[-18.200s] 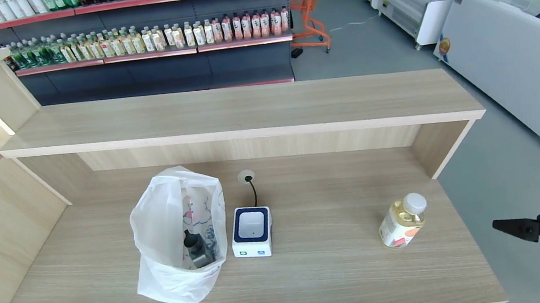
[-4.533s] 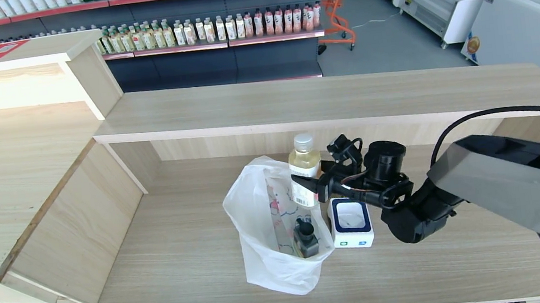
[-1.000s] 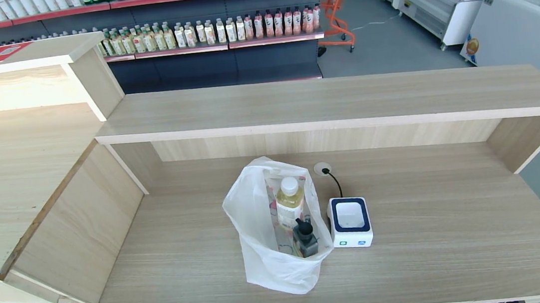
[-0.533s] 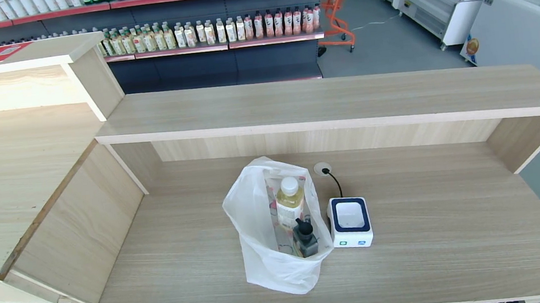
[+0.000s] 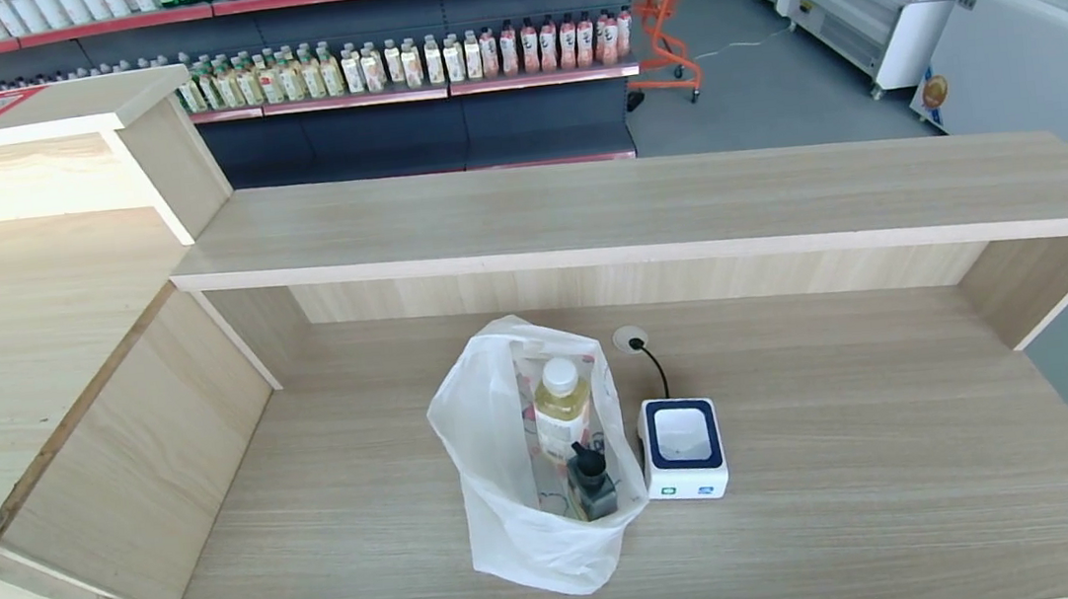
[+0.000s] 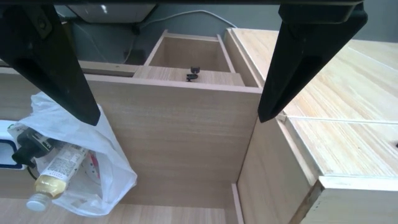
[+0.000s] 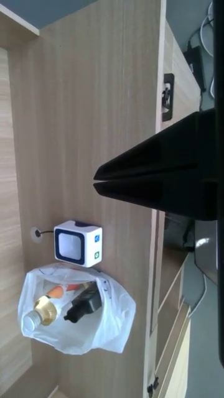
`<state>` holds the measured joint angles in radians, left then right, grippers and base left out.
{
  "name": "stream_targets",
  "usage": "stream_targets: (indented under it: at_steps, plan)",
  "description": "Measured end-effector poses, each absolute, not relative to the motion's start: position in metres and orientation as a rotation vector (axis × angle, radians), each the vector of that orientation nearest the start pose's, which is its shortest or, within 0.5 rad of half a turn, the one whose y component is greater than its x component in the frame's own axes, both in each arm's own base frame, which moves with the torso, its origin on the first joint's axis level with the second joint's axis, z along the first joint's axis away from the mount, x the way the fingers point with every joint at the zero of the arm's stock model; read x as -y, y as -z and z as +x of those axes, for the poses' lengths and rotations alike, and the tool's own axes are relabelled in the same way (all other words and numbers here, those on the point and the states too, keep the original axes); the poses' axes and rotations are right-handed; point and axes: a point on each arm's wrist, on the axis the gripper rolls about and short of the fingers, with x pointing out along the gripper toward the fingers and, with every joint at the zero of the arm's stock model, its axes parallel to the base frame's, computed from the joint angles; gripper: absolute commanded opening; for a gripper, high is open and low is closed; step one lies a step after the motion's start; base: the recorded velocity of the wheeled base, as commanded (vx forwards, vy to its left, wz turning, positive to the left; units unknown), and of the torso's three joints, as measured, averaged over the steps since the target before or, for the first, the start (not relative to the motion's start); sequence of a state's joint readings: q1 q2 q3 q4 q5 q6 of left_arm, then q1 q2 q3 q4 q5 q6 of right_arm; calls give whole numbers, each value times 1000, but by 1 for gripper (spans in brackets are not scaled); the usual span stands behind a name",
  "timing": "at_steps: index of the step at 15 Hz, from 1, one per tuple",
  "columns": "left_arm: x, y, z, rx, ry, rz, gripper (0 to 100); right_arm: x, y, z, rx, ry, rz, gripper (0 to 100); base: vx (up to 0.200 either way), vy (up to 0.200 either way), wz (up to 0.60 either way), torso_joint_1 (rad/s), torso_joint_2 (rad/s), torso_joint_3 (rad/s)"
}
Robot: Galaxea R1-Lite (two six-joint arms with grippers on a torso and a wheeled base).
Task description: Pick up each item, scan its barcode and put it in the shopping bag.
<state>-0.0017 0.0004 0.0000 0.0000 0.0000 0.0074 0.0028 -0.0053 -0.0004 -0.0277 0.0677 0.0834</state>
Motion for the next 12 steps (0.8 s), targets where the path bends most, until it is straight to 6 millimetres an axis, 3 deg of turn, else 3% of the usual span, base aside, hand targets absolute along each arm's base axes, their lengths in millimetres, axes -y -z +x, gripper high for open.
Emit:
stream_targets:
  at_steps: [2, 7, 10, 12]
  plan:
    - [0, -75, -23, 0, 1, 7, 100, -1, -78, -23, 30, -72, 83, 0, 0, -200, 0, 2, -2, 5]
    - [0, -75, -23, -1, 2, 5, 100, -1, -78, -23, 29, -72, 82, 0, 0, 0, 0, 0, 0, 0]
    - [0, -75, -23, -2, 3, 6, 100, -2, -78, -23, 30, -72, 82, 0, 200, 0, 0, 2, 4, 2]
    - [0, -75, -23, -2, 1, 5, 100, -1, -78, -23, 28, -73, 82, 0, 0, 0, 0, 0, 0, 0]
